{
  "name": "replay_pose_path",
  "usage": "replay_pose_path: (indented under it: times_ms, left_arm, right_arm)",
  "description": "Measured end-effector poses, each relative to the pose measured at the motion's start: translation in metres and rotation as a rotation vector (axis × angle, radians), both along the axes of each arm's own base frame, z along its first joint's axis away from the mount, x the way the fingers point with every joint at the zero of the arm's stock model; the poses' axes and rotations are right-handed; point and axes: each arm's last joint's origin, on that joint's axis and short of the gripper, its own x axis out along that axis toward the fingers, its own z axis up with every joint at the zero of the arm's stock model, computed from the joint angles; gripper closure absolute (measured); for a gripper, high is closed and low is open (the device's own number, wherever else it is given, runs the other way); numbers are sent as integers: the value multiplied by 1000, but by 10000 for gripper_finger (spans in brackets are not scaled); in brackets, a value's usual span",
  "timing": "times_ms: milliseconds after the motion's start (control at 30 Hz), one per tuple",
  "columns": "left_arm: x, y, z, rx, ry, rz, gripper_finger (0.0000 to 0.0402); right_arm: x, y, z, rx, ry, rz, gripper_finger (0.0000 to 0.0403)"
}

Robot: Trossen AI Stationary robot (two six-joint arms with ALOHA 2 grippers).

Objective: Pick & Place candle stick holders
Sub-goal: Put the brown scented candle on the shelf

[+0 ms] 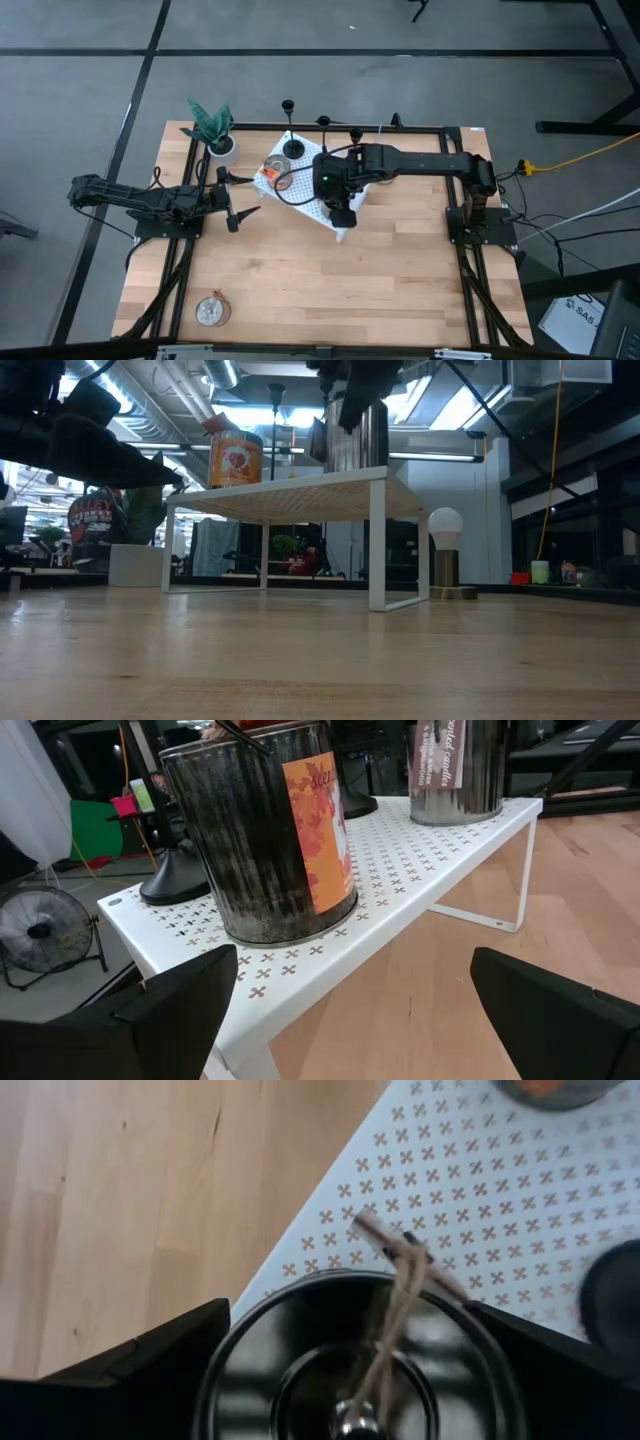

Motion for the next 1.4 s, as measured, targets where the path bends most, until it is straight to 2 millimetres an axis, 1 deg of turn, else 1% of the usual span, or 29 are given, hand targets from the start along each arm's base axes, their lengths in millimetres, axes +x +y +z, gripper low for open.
replay_pose_path:
  times_ms: [167, 333, 500, 633, 867, 933, 1100, 1200, 1267, 1333, 1400]
  left_arm:
    - [0, 0, 0, 0, 0, 0, 1]
    - [0, 0, 0, 0, 0, 0, 1]
    - [0, 0, 0, 0, 0, 0, 2]
    - [0, 0, 0, 0, 0, 0, 2]
    - [0, 0, 0, 0, 0, 0, 2]
    - [0, 0, 0, 0, 0, 0, 2]
    - [0, 0, 0, 0, 0, 0, 2]
    - [0, 0, 0, 0, 1, 0, 2]
    - [0, 0, 0, 0, 1, 0, 2]
    - [0, 0, 0, 0, 1, 0, 2]
    - [0, 0, 0, 0, 0, 0, 2]
  right_arm:
    - [-2, 0, 12, -13, -9, 24, 3]
    - [-5, -2, 26, -70, -20, -1, 3]
    - [-13, -2, 46, -97, -21, -10, 3]
    - [-22, 1, 65, -114, -18, 3, 3]
    - [-44, 18, 92, -162, 26, 32, 3]
    - [-46, 25, 97, -180, -6, 34, 3]
    - [-66, 41, 114, -151, -57, 89, 3]
    - [-74, 49, 120, -141, -78, 116, 3]
    - [-82, 55, 123, -129, -81, 112, 3]
    - [-92, 59, 123, -117, -74, 104, 3]
    - [-102, 61, 119, -113, -46, 101, 3]
